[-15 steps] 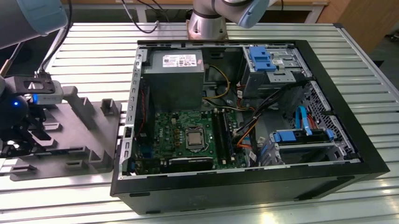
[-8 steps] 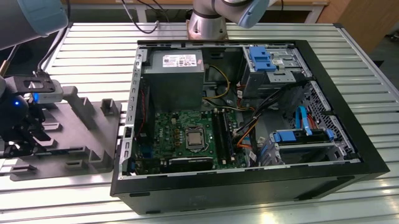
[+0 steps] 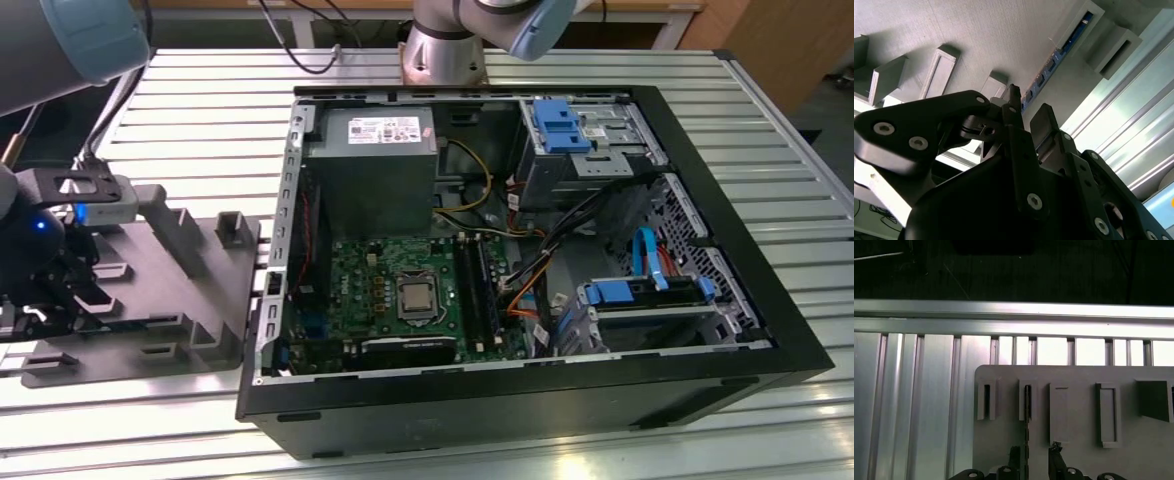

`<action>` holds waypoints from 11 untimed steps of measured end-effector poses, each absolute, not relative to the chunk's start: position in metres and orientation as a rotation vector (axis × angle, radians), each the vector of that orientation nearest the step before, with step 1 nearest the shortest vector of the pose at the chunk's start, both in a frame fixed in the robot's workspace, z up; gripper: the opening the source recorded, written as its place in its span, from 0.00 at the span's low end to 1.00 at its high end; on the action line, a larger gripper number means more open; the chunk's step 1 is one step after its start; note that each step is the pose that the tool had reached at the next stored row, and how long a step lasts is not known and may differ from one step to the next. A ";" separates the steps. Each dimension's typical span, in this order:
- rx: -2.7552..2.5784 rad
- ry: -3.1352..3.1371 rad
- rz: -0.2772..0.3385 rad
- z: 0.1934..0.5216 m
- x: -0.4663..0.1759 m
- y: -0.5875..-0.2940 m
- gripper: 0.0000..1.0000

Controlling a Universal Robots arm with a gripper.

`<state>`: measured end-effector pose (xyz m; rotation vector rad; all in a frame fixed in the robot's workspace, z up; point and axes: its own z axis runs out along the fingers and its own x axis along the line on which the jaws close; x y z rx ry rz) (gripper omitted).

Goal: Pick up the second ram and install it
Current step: 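Pick up the second ram and move it above second insertion slot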

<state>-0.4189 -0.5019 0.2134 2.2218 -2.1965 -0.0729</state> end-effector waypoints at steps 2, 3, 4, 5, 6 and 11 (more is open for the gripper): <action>2.222 -2.197 -0.073 0.213 -0.419 -0.502 0.36; 2.222 -2.197 -0.073 0.213 -0.419 -0.502 0.36; 2.222 -2.197 -0.073 0.212 -0.419 -0.502 0.36; 2.222 -2.197 -0.073 0.212 -0.419 -0.502 0.36; 2.222 -2.197 -0.073 0.212 -0.419 -0.502 0.36; 2.222 -2.196 -0.073 0.209 -0.419 -0.502 0.36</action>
